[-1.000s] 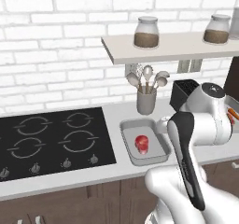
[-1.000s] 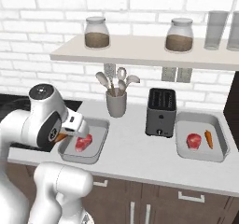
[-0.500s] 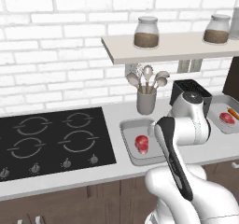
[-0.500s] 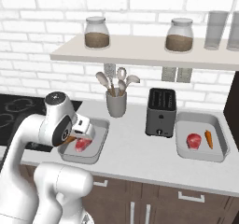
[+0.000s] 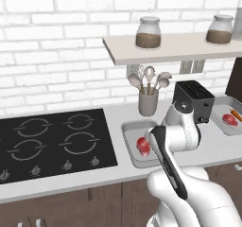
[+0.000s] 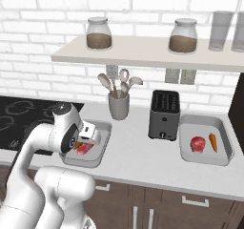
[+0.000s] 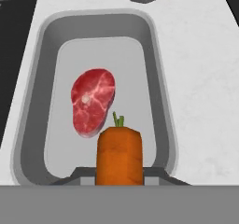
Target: Place one carrot and one steak in each tupperware on the nearby counter, to pack two identical lunches.
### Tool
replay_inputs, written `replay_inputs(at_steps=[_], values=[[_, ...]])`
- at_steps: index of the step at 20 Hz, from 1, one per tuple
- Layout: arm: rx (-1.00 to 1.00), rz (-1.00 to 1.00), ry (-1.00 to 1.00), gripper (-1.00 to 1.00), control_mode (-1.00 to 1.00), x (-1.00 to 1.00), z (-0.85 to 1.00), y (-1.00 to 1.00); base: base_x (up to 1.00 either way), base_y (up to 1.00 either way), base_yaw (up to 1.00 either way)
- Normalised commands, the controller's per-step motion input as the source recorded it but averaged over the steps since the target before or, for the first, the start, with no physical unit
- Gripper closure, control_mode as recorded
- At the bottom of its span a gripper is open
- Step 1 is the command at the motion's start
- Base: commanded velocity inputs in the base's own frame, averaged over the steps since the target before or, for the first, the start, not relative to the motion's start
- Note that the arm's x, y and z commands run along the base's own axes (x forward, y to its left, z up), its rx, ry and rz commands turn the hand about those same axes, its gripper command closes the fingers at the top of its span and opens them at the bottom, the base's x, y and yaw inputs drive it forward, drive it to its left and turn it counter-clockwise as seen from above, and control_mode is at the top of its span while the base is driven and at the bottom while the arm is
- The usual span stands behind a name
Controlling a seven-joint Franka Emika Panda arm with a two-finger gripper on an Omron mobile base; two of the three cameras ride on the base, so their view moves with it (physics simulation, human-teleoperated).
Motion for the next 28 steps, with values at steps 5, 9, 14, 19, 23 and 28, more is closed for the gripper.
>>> replay_inputs(at_steps=[5,9,14,19,23,28], values=[[-0.04,0.00,0.00,1.00,-1.00,0.51,-0.23,0.01,0.00,0.00,0.00],[-0.05,0.00,0.04,1.00,-1.00,0.41,-0.27,0.05,0.00,0.00,0.00],[-0.03,0.00,0.10,1.00,-1.00,0.07,-0.45,0.00,0.00,0.00,0.00],[0.00,0.00,0.07,1.00,-1.00,0.11,-0.44,0.00,0.00,0.00,0.00],[-0.03,0.00,0.00,1.00,-1.00,0.35,-0.27,0.00,0.00,0.00,0.00],[-0.06,0.00,0.00,1.00,-1.00,0.56,-0.23,0.00,0.00,0.00,0.00]])
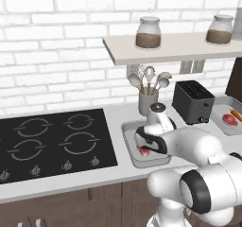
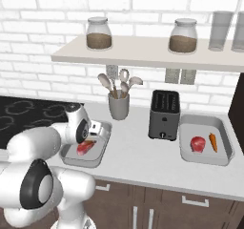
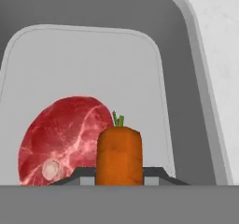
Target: Place one carrot and one steak in each tupperware on the nearby counter, to pack two identical lunches.
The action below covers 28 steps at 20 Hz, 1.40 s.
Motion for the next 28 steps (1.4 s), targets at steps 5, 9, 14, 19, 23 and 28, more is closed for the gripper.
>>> replay_inputs(at_steps=[5,9,14,19,23,28], values=[[-0.03,0.00,0.03,1.00,-1.00,0.50,-0.30,0.00,0.00,0.00,0.00],[0.00,0.00,0.11,-1.00,-1.00,0.18,-0.32,-0.01,0.00,0.00,0.00],[0.00,0.00,0.02,-1.00,-1.00,-0.61,0.01,-0.08,0.00,0.00,0.00],[0.00,-0.01,-0.01,-1.00,-1.00,-0.91,0.62,-0.01,0.00,0.00,0.00],[0.00,0.00,-0.19,-1.00,-1.00,-1.00,1.00,0.00,0.00,0.00,0.00],[-0.03,0.00,-0.48,-1.00,-1.00,-1.00,0.79,0.04,0.00,0.00,0.00]])
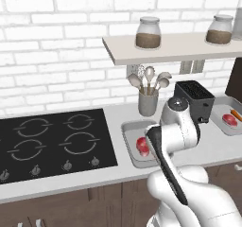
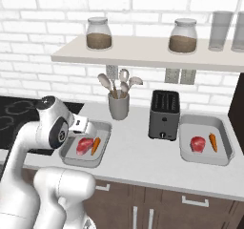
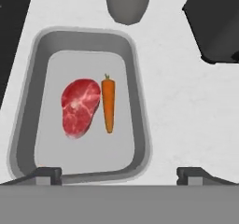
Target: Place one carrot and one steak in each tupperware on the nearby counter, to pack two identical lunches.
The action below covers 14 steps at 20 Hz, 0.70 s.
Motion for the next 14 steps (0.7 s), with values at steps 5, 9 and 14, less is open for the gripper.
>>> replay_inputs(at_steps=[5,9,14], values=[[-0.17,0.00,-0.61,-1.00,-1.00,-1.00,0.69,0.39,0.00,0.00,0.00],[-0.14,-0.01,-0.59,-1.00,-1.00,-0.99,0.57,0.58,0.00,0.00,0.00],[0.13,0.00,-0.11,-1.00,-1.00,-0.28,0.00,-0.16,0.00,0.00,0.00]])
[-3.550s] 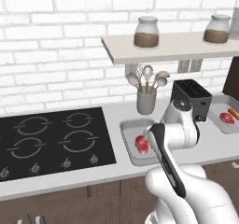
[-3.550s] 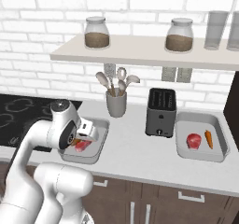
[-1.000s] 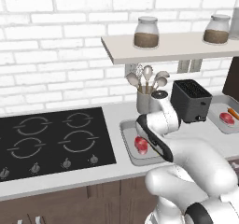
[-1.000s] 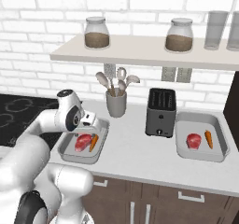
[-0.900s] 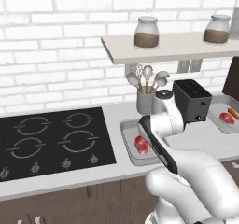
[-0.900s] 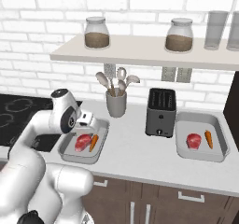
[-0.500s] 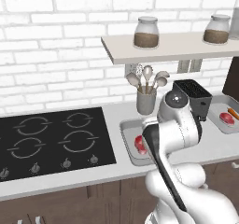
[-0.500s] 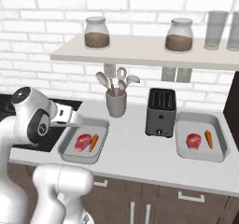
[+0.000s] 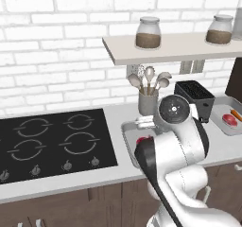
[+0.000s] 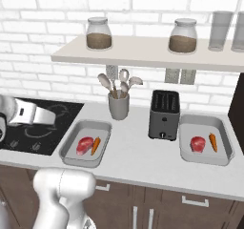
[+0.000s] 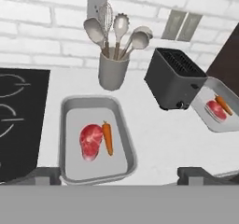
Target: Place one carrot and one steak in each tupperware on the nearby counter, to pack two identical lunches.
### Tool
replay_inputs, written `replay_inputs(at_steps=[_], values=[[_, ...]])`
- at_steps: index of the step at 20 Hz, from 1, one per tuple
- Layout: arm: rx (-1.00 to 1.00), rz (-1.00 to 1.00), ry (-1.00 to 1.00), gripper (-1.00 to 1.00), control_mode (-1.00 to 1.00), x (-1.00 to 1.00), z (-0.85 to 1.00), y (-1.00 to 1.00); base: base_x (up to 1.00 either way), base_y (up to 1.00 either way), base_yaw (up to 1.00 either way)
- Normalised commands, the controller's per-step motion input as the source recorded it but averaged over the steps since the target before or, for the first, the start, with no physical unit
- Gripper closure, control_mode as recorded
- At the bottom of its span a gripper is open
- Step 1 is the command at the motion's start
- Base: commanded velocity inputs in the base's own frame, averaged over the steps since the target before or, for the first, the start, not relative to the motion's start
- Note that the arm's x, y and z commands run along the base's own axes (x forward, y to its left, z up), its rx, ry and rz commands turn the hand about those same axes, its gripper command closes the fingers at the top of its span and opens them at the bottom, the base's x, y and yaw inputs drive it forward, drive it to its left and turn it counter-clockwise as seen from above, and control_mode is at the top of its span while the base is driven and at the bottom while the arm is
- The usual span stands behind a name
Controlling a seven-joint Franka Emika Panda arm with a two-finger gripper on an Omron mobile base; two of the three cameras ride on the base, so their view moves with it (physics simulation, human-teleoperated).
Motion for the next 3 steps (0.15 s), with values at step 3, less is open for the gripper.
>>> replay_inputs(at_steps=[3], values=[[0.25,0.02,-0.14,-1.00,-1.00,-0.35,0.00,-0.40,0.00,0.00,0.00]])
